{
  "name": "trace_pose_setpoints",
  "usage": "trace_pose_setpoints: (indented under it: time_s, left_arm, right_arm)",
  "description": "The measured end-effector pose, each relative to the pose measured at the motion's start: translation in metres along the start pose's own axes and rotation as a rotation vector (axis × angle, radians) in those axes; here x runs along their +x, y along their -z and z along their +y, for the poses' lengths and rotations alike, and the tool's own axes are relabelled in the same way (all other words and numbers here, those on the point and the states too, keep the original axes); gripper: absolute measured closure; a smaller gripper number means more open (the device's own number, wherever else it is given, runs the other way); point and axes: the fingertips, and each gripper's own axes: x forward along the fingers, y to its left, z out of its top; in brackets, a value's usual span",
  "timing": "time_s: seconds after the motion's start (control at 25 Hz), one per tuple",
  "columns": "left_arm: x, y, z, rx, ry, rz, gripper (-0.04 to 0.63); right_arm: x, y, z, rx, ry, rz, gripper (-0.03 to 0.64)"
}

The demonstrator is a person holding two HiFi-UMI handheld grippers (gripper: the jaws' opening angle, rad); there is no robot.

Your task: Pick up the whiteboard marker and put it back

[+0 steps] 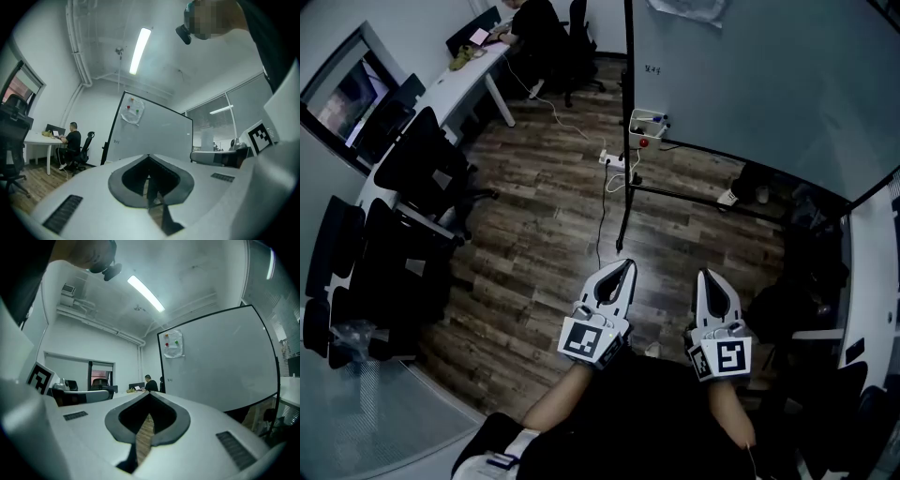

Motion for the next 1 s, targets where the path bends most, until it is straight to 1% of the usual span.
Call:
trace_pose_setpoints:
  time_s: [0.24, 0.44, 0.68, 0.84, 1.0]
  left_arm:
    - [-0.001, -0.002, 0.007, -0.007, -0.003, -0.003, 0.588]
    - [-0.005, 0.005, 0.014, -0.008, 0.008, 0.013, 0.588]
    - [-0.010, 0.007, 0.029, -0.033, 0.022, 0.012, 0.588]
    - [-0.009, 0.008, 0.036, -0.045, 0.028, 0.011, 0.588]
    - [-0.006, 0.016, 0.041, -0.042, 0.018, 0.048, 0.588]
  right_arm:
    - [0.002, 0.004, 0.003, 0.012, 0.014, 0.009, 0.611]
    - [0.007, 0.006, 0.011, 0.014, 0.015, 0.012, 0.611]
    - [0.016, 0.006, 0.025, -0.009, 0.025, 0.014, 0.611]
    - [0.018, 0.015, 0.026, 0.001, 0.047, 0.030, 0.611]
    - [0.024, 0.020, 0.025, 0.018, 0.063, 0.043, 0.611]
